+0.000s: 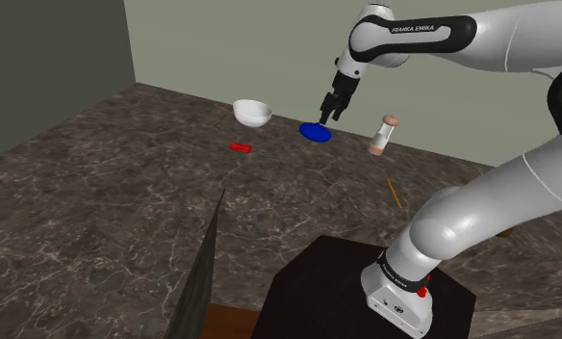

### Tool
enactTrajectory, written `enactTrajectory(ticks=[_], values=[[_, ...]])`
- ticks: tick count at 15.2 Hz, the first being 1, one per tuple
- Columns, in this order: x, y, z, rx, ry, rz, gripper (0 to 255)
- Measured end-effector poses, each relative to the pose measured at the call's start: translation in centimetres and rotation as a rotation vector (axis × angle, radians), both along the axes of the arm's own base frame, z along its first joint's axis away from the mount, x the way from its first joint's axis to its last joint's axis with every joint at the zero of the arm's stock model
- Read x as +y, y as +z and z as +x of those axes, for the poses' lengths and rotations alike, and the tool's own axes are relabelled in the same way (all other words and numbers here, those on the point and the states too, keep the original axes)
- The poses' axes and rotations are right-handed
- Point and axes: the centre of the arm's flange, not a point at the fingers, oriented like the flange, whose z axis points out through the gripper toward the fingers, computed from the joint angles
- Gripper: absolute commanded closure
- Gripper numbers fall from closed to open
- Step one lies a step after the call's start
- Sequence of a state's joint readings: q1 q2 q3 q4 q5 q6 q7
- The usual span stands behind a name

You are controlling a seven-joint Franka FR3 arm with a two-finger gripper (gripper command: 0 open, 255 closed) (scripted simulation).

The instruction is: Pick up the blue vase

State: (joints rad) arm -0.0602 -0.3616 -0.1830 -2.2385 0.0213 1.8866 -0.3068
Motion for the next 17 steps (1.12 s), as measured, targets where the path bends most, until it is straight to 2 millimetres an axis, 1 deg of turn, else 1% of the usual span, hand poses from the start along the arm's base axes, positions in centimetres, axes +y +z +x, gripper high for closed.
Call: enactTrajectory(ticks=[2, 8, 11, 13, 17], values=[[-2.0, -1.3, 1.3, 0.001, -0.013, -0.001, 0], [-7.4, -3.4, 6.4, 0.005, -0.053, -0.006, 0], [-10.5, -4.4, 9.0, 0.006, -0.072, -0.008, 0], [-12.4, -5.0, 10.1, 0.008, -0.086, -0.009, 0], [-16.5, -6.8, 13.3, 0.010, -0.112, -0.013, 0]])
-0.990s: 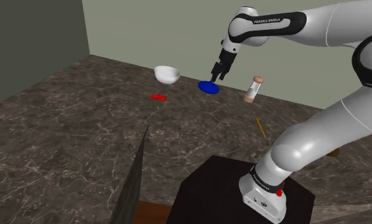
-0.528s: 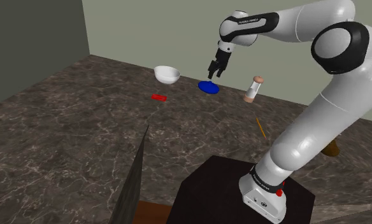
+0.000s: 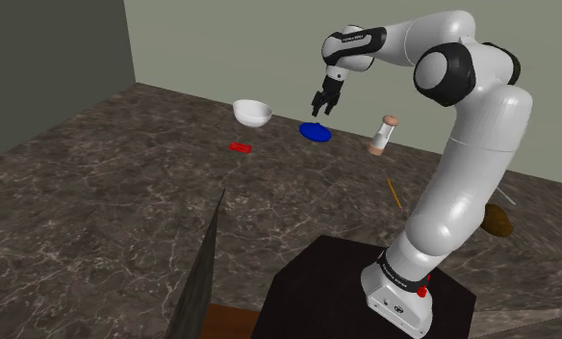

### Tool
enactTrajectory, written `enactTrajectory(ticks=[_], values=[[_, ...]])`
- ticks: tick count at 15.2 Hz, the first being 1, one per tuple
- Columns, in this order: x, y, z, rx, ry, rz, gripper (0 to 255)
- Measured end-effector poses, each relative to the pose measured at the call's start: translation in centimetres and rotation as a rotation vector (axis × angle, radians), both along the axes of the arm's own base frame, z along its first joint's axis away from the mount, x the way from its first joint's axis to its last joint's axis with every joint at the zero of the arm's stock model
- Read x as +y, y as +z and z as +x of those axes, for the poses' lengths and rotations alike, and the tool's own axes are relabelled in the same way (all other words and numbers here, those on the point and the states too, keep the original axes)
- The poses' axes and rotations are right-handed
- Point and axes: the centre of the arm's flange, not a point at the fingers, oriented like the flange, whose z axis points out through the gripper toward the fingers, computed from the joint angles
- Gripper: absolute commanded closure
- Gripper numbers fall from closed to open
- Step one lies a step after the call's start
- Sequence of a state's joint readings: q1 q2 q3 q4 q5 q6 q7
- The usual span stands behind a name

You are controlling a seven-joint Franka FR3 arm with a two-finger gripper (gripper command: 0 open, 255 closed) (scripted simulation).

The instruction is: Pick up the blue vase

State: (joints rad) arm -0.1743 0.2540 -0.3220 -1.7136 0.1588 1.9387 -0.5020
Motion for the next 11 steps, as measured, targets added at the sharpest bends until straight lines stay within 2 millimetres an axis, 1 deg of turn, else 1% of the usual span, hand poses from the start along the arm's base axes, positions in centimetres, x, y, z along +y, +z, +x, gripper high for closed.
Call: enactTrajectory(ticks=[2, 3, 8, 10, 11], values=[[-1.8, -0.4, 1.4, 0.002, -0.012, -0.001, 0], [-2.3, -0.9, 1.6, 0.002, -0.014, -0.002, 0], [-2.9, -3.5, 2.0, 0.003, -0.016, -0.002, 0], [-2.8, -4.5, 1.8, 0.003, -0.016, -0.001, 0], [-2.8, -4.8, 1.9, 0.002, -0.016, -0.001, 255]])
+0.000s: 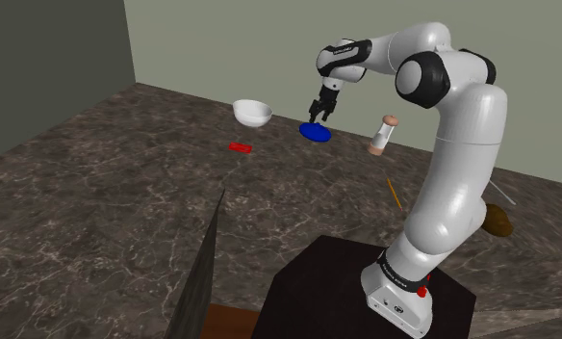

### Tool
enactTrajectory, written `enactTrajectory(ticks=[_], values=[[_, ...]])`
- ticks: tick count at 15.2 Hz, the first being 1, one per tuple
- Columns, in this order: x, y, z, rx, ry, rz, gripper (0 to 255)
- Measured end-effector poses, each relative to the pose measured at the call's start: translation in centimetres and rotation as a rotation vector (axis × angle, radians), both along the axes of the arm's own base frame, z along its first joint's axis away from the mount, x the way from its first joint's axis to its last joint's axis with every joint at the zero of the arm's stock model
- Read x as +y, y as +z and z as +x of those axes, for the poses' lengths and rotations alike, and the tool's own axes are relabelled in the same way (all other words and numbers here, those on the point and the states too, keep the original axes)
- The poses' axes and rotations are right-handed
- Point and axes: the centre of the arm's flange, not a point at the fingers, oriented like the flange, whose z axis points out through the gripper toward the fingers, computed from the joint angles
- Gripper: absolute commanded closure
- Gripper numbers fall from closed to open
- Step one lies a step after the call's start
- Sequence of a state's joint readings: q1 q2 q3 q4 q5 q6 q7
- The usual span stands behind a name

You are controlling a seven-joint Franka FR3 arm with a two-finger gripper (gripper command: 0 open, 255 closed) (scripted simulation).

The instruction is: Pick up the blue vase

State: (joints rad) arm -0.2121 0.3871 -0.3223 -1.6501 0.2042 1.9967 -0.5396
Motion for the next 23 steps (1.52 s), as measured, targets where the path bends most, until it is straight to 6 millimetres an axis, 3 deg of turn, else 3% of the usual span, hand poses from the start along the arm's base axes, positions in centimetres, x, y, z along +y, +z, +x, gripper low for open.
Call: enactTrajectory(ticks=[11, 23], values=[[-0.1, 0.1, 0.1, -0.001, 0.000, -0.001, 255], [-0.1, 6.0, 0.2, -0.001, 0.000, 0.000, 255]])
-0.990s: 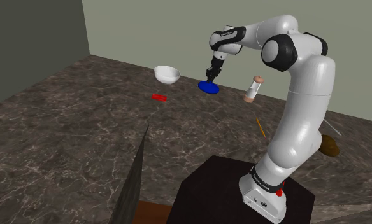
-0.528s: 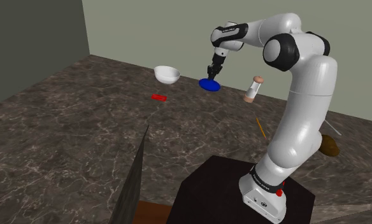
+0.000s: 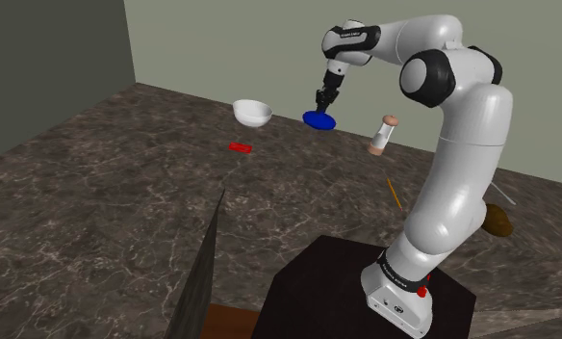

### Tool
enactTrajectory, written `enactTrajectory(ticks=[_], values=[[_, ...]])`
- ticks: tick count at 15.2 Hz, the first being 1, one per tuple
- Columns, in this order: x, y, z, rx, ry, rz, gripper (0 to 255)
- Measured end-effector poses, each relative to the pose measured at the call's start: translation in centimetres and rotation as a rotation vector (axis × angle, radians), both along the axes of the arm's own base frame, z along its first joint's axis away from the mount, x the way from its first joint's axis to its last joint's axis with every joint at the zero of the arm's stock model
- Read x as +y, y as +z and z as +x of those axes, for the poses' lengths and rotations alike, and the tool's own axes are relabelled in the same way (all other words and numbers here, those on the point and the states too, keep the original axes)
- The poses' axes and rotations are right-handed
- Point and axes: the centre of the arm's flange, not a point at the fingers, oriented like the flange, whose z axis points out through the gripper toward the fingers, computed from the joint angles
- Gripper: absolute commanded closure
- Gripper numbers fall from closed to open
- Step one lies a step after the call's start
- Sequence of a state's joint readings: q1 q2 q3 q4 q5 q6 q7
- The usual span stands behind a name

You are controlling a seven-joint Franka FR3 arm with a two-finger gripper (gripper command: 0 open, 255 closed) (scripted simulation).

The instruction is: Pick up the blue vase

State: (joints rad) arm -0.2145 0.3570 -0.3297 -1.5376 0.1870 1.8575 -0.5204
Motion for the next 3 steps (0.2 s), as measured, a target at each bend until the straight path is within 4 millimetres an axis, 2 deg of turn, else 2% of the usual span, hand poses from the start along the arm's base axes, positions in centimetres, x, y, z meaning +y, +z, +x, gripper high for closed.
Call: enactTrajectory(ticks=[3], values=[[0.01, 1.50, -0.16, 0.000, 0.000, 0.000, 255]])
